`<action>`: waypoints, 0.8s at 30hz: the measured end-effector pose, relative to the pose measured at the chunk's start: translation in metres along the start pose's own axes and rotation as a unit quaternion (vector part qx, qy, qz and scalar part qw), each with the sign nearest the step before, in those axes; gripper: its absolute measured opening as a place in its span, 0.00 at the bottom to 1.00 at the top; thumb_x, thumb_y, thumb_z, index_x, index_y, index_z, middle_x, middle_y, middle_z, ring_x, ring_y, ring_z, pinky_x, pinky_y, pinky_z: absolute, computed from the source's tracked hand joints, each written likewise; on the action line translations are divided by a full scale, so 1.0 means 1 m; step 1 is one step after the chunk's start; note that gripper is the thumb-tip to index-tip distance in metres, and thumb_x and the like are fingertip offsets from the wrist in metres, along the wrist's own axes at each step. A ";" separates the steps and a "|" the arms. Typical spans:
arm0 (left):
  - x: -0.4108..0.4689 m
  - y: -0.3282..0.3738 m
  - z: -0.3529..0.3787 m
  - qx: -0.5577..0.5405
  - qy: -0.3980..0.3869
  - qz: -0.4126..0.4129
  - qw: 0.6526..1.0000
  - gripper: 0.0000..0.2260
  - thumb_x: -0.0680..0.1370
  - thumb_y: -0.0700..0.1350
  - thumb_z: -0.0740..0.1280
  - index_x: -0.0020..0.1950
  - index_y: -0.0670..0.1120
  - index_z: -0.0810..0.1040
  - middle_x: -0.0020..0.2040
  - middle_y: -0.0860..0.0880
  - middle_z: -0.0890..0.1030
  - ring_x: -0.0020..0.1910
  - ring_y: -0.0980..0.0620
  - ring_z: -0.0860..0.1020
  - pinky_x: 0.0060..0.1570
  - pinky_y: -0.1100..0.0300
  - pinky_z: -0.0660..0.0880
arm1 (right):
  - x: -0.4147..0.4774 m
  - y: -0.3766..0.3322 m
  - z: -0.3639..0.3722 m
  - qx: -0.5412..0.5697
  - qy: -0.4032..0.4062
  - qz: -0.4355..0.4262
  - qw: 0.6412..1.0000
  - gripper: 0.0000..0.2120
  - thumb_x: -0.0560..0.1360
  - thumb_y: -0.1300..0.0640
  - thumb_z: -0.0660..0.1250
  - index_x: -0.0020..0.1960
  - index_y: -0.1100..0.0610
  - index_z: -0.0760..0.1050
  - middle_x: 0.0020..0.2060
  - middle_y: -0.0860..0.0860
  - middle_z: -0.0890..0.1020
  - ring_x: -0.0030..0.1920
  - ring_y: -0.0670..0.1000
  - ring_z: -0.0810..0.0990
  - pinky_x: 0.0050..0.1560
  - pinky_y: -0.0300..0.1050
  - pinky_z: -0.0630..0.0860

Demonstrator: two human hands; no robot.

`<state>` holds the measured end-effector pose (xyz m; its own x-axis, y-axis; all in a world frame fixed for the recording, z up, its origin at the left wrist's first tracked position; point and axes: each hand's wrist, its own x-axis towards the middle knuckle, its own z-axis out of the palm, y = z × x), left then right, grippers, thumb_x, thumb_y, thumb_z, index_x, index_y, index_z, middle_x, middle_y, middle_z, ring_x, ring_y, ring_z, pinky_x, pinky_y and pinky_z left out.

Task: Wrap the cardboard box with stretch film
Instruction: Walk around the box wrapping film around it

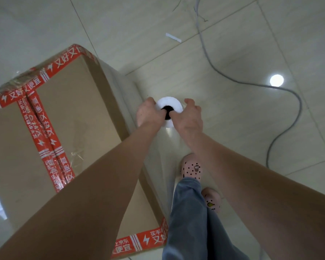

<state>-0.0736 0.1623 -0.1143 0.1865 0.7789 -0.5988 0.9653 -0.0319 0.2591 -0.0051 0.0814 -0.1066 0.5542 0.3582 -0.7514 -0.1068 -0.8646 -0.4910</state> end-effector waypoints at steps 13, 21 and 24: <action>0.024 0.038 -0.022 0.074 -0.056 0.063 0.994 0.13 0.76 0.45 0.64 0.57 0.41 0.69 0.49 0.45 0.76 0.46 0.44 0.75 0.38 0.56 0.67 | 0.047 -0.049 -0.024 -0.084 -0.068 -0.033 0.994 0.15 0.76 0.59 0.58 0.62 0.56 0.70 0.56 0.55 0.77 0.52 0.56 0.76 0.50 0.46 0.71; 0.036 0.078 -0.021 0.316 -0.048 0.274 0.907 0.18 0.75 0.39 0.66 0.64 0.43 0.68 0.58 0.45 0.74 0.55 0.45 0.76 0.38 0.55 0.67 | 0.064 -0.055 -0.034 -0.165 -0.095 -0.049 0.981 0.14 0.76 0.58 0.63 0.61 0.58 0.69 0.54 0.56 0.79 0.53 0.58 0.78 0.46 0.45 0.71; 0.042 0.081 -0.023 0.351 -0.067 0.294 0.887 0.16 0.75 0.40 0.67 0.62 0.45 0.70 0.57 0.46 0.74 0.55 0.44 0.76 0.38 0.55 0.67 | 0.067 -0.050 -0.032 -0.121 -0.084 -0.015 0.989 0.11 0.76 0.56 0.63 0.57 0.59 0.70 0.52 0.56 0.80 0.51 0.58 0.79 0.46 0.48 0.76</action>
<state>0.0086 0.2073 -0.1011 0.6705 0.4187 -0.6125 0.5610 -0.8263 0.0493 0.0640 0.1373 -0.1185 0.4078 0.4208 -0.8103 0.1188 -0.9044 -0.4098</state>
